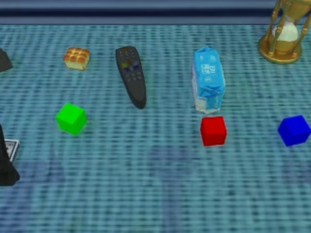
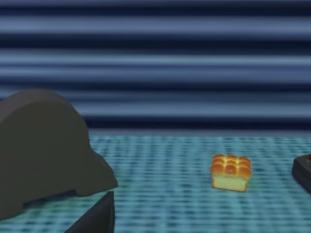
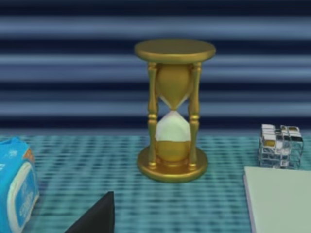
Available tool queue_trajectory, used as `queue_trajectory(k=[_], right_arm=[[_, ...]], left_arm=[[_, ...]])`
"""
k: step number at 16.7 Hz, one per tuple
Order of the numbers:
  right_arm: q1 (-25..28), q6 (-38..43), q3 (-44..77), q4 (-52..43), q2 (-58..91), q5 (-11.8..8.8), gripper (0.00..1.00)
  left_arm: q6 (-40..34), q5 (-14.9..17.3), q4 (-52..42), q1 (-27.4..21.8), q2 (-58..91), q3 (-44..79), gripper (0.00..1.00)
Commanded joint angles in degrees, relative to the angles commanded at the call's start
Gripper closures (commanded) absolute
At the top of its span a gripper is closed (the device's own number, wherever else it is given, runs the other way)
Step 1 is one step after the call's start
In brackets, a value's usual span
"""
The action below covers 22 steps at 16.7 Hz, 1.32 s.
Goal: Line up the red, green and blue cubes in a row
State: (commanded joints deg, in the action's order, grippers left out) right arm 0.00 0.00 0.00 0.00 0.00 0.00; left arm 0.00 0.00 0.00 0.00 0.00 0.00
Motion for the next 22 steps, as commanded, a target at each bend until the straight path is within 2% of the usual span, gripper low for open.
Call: queue_trajectory(k=[5,9,13,22], right_arm=[[1.12,0.8,3.4,-2.23,3.52,-0.12,0.0],[4.47,3.51,15.66,-9.91,16.64,-0.15,0.0],[9.1,7.32,33.6,-21.59,38.37,0.05,0.0],[20.75,16.68,77.08,-51.85,97.3,0.47,0.0]], left_arm=[[0.0,0.0,0.0,0.0,0.0,0.0,0.0],[0.0,0.0,0.0,0.0,0.0,0.0,0.0],[0.0,0.0,0.0,0.0,0.0,0.0,0.0],[0.0,0.0,0.0,0.0,0.0,0.0,0.0]])
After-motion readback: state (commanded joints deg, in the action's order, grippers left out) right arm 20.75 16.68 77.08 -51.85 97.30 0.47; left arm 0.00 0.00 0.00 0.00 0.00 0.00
